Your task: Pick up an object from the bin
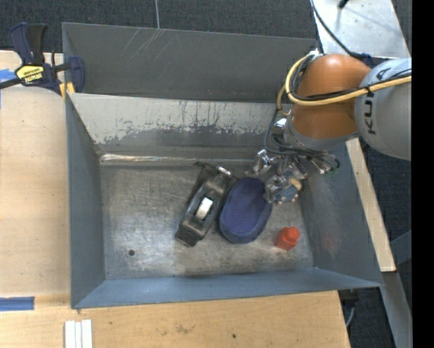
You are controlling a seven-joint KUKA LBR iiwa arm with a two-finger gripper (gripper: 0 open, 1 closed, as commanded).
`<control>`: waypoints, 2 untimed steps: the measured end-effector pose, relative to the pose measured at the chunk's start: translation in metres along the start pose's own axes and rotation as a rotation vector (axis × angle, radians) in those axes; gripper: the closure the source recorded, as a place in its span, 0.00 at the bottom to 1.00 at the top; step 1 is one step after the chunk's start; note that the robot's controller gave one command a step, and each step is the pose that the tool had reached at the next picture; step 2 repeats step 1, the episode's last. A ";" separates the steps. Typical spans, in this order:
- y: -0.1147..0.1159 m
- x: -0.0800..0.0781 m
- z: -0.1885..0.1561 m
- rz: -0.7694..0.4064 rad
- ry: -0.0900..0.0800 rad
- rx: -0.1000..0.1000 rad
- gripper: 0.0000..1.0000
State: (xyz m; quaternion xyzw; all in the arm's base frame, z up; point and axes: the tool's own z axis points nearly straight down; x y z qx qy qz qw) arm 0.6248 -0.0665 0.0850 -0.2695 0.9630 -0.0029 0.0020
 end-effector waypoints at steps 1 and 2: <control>0.017 0.019 -0.143 -0.255 -0.007 0.001 1.00; 0.017 0.019 -0.143 -0.255 -0.007 0.001 1.00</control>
Offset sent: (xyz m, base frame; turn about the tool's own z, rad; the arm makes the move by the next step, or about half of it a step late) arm -0.0282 0.0051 0.1387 -0.2569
